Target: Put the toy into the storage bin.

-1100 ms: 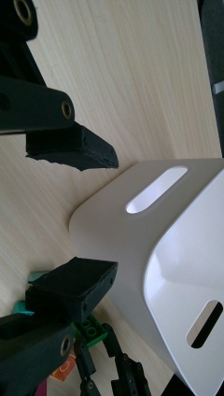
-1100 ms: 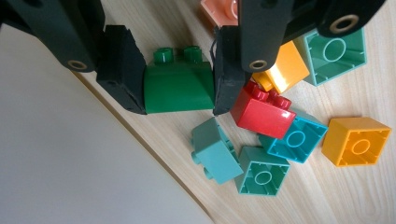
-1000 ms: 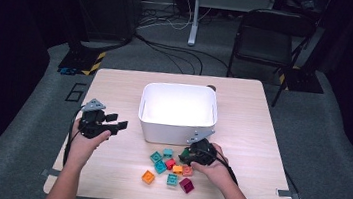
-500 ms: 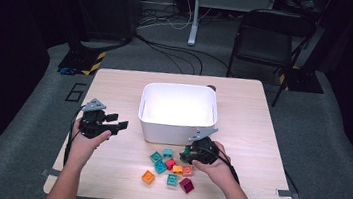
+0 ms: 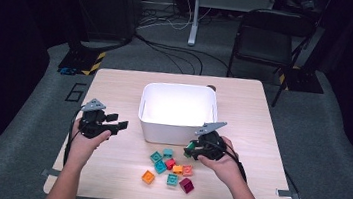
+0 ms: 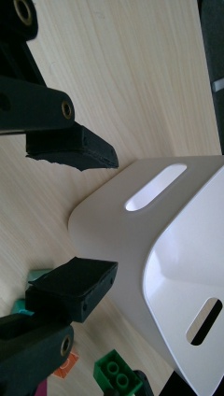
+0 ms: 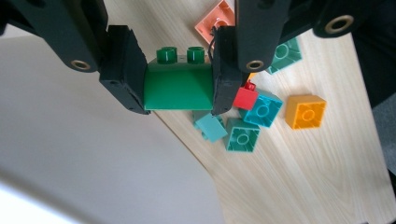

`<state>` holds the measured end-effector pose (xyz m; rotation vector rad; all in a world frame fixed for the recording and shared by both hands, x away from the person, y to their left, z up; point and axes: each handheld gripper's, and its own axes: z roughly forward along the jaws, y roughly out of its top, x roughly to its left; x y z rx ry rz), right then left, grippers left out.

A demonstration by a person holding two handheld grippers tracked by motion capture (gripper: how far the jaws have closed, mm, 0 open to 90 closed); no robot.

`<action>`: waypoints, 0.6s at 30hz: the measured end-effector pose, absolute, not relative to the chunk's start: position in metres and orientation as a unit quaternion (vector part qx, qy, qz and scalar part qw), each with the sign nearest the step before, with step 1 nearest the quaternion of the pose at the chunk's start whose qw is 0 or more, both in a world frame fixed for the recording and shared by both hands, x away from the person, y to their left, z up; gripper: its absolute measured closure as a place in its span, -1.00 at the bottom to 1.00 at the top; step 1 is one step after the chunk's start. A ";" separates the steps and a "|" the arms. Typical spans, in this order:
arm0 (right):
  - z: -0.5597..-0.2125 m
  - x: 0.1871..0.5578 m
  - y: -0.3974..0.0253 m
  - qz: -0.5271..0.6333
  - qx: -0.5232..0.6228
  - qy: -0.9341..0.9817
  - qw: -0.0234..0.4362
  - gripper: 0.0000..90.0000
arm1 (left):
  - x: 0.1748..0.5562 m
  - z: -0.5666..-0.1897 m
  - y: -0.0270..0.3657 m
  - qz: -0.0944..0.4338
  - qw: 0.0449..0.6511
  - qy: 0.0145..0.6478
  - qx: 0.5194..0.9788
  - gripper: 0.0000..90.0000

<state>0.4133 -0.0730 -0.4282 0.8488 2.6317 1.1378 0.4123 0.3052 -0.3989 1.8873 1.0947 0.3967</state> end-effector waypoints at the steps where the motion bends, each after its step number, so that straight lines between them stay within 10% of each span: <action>1: -0.423 0.413 -0.075 0.382 0.283 0.876 0.076 0.29 | 0.412 -0.399 0.305 0.160 0.446 0.442 0.762 -0.04; 18: -0.365 0.407 -0.085 0.417 0.278 0.862 0.073 0.30 | 0.410 -0.395 0.309 0.160 0.457 0.442 0.755 -0.04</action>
